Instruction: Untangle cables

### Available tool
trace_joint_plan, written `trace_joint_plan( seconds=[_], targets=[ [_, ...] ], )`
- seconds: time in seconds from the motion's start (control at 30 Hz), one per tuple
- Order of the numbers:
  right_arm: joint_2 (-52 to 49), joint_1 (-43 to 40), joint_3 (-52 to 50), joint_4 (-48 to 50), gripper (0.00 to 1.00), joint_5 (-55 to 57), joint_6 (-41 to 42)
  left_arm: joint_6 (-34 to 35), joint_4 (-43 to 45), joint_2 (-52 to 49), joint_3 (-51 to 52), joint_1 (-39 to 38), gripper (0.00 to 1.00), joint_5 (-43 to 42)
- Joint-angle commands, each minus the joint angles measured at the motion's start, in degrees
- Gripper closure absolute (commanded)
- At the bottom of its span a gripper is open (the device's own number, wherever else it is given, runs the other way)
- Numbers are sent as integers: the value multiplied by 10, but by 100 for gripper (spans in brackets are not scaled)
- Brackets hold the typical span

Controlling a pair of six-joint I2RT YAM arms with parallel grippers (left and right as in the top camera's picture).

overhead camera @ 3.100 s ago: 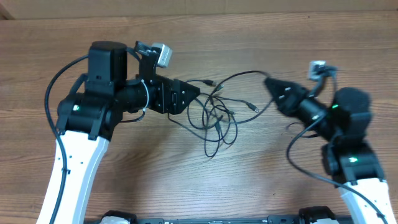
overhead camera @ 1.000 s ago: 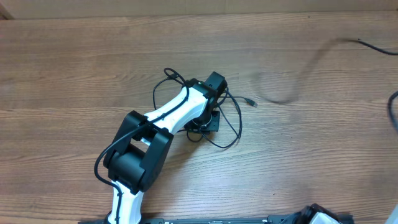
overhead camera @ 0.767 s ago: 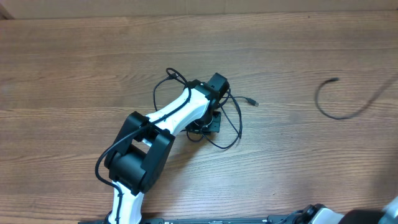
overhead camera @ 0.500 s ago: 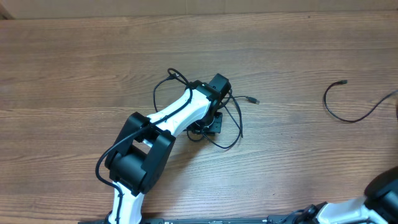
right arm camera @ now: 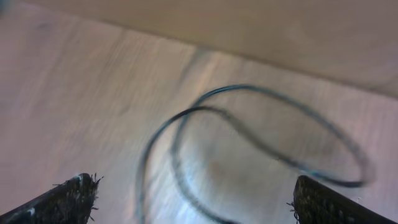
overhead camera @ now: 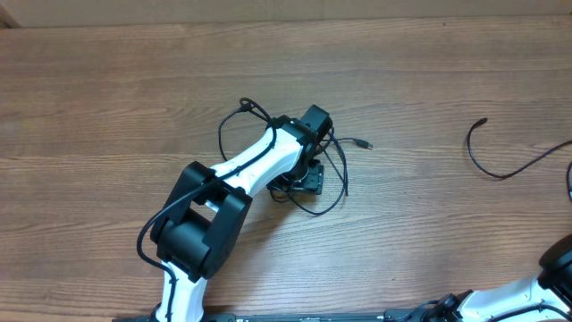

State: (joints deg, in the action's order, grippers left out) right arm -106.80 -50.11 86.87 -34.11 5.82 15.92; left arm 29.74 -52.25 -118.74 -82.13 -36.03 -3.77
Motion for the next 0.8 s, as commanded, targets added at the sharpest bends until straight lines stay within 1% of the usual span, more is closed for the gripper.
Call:
trace_joint_plan(
  seconds=[0.0, 0.07, 0.13, 0.2, 0.27, 0.3, 0.33, 0.5, 0.57, 0.67, 0.77],
  targets=[
    [9, 8, 5, 3, 0, -193, 6, 8, 4, 7, -2, -4, 10, 8],
    [9, 19, 5, 2, 0, -264, 6, 8, 8, 7, -2, -4, 2, 8],
    [9, 38, 3, -1, 0, -266, 14, 8, 14, 7, -2, -4, 0, 8],
    [9, 64, -3, -1, 0, -221, 22, 7, 16, 7, -2, -4, 0, 8],
    [9, 94, -11, 0, 0, -150, 21, 7, 16, 7, -2, -4, 0, 8],
    [8, 110, -14, 2, 0, -106, 20, 7, 16, 7, -2, -4, 0, 8],
    [2, 135, -14, 4, 0, -33, 16, 7, 16, 7, -2, -4, 1, 8],
    [-26, 168, -14, 22, 2, 127, 16, 7, 16, 7, -2, -4, 0, 8],
    [-48, 168, -14, 25, 1, 162, 16, 7, 16, 7, -2, -4, 0, 8],
    [-77, 160, -14, 28, 2, 164, 16, 7, 16, 7, -2, -4, 1, 8],
    [-106, 158, -14, 35, 7, 160, 15, 7, 16, 7, -2, -4, 0, 8]
  ],
)
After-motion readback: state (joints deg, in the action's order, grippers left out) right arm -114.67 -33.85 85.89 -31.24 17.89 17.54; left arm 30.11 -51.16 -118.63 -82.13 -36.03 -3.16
